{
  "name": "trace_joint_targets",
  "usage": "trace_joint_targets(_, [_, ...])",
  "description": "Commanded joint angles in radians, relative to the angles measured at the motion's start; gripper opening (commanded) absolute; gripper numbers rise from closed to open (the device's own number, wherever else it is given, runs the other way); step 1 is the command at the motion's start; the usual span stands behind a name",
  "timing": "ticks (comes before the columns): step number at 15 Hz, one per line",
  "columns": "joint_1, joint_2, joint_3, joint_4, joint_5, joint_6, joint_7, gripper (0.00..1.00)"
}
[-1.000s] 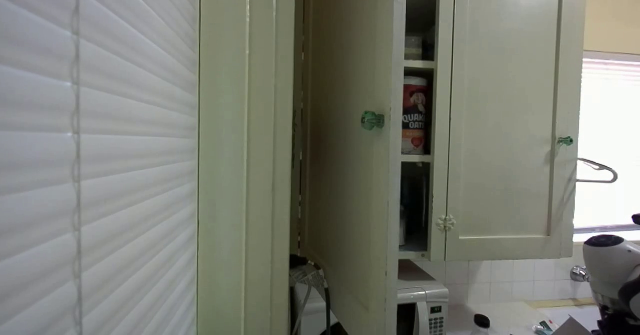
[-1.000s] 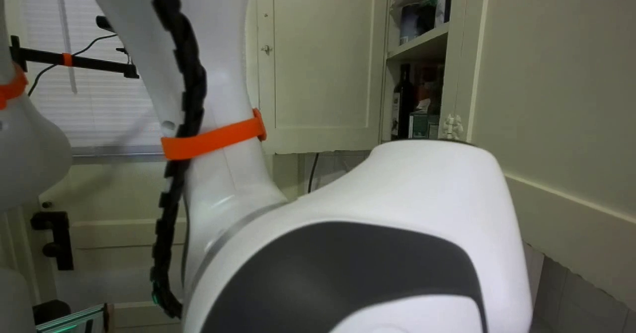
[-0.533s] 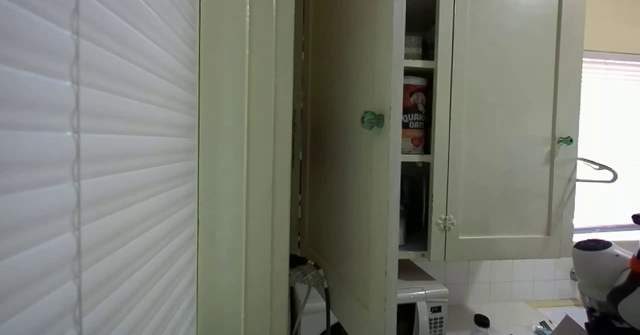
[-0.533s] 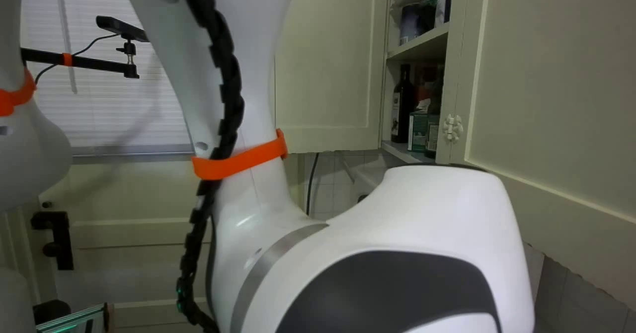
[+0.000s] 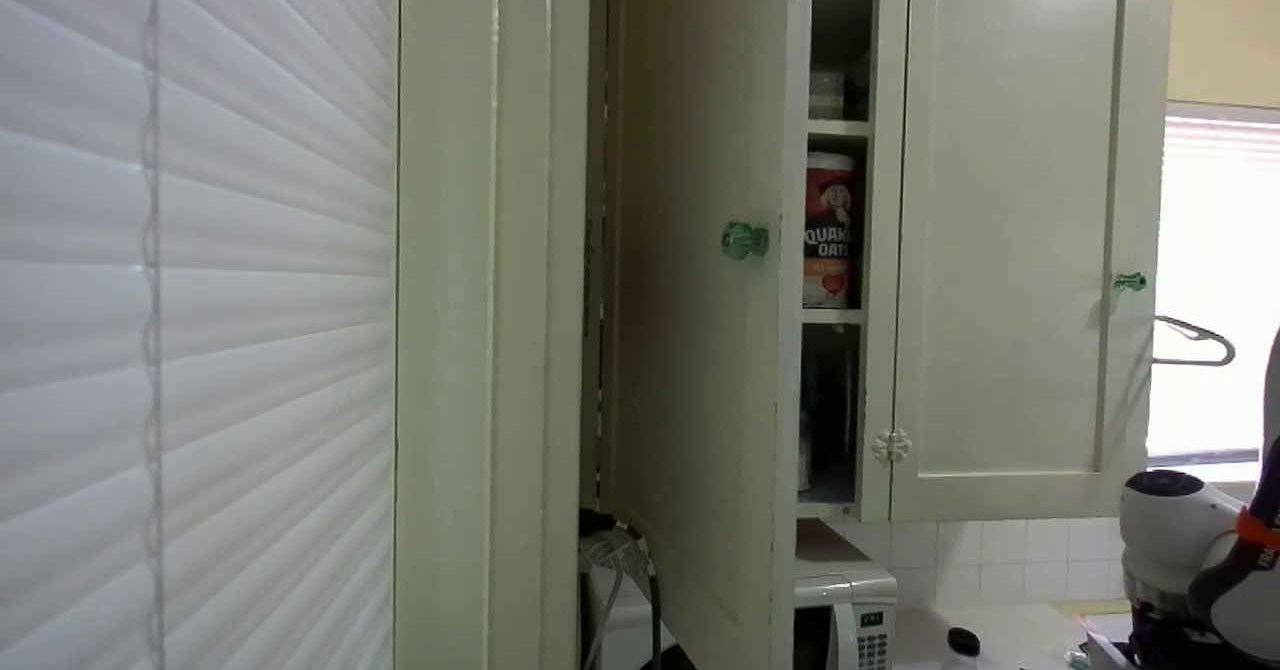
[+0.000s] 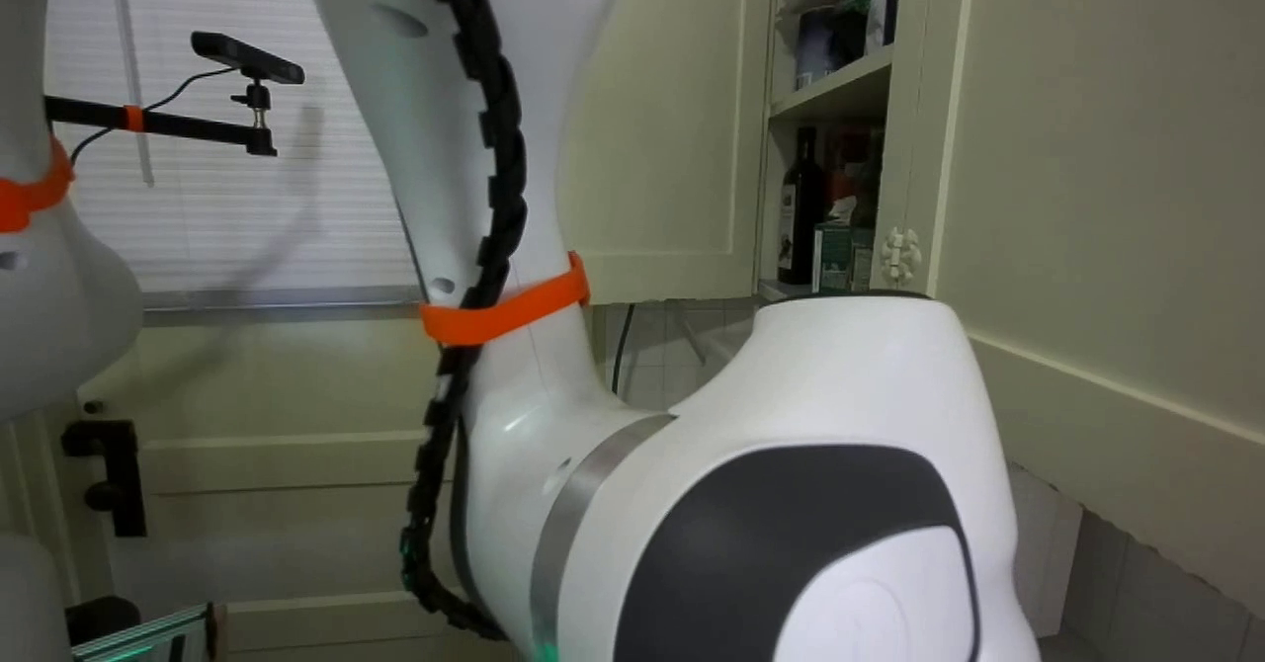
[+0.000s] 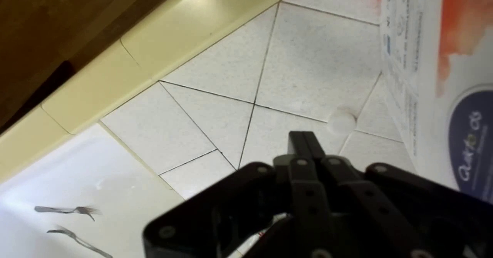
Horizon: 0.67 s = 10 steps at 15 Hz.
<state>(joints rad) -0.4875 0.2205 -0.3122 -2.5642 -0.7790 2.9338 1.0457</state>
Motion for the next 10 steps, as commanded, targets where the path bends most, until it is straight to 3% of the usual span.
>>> trace_joint_targets(1, [-0.004, 0.011, 0.039, -0.004, 0.035, 0.05, -0.014, 0.0])
trace_joint_targets(10, [-0.024, -0.028, 0.123, -0.026, 0.049, 0.114, -0.045, 0.0])
